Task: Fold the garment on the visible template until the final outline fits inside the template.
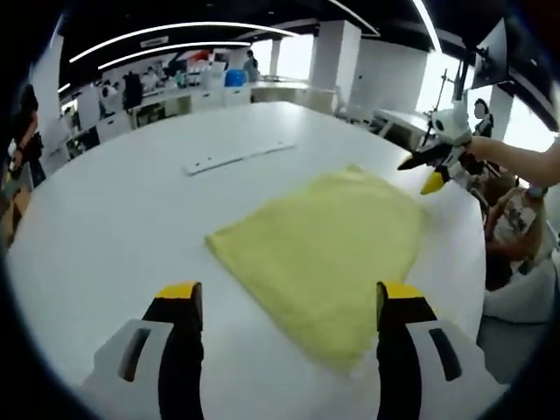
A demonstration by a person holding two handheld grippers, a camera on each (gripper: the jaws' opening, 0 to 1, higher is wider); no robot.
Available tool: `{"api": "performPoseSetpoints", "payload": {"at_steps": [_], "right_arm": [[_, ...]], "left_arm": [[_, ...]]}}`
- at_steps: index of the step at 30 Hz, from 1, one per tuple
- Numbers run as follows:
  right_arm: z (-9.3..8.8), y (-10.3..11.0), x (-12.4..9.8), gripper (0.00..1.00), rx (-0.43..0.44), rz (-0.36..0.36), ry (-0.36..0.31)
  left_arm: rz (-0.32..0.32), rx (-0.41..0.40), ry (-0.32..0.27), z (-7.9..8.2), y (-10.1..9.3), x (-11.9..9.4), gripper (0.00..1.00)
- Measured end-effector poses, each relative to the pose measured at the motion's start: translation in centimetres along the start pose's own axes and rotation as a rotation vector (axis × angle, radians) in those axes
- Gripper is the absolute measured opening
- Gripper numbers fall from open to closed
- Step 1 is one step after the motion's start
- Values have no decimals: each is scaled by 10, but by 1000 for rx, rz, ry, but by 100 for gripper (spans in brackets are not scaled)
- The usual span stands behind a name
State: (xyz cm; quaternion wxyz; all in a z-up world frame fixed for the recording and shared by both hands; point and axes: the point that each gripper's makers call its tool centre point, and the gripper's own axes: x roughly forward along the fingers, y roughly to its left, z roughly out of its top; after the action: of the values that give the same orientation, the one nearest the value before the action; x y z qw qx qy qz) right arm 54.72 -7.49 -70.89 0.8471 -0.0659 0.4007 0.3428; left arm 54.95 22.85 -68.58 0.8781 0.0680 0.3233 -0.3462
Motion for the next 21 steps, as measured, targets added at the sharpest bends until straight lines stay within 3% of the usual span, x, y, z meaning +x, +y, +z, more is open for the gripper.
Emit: {"api": "performPoseSetpoints", "payload": {"at_steps": [11, 21], "right_arm": [[-19, 14, -10, 74, -17, 22, 4], [-42, 22, -15, 71, -14, 15, 14]], "left_arm": [[-24, 4, 6, -27, -30, -16, 73], [-10, 1, 14, -45, -39, -19, 62]]}}
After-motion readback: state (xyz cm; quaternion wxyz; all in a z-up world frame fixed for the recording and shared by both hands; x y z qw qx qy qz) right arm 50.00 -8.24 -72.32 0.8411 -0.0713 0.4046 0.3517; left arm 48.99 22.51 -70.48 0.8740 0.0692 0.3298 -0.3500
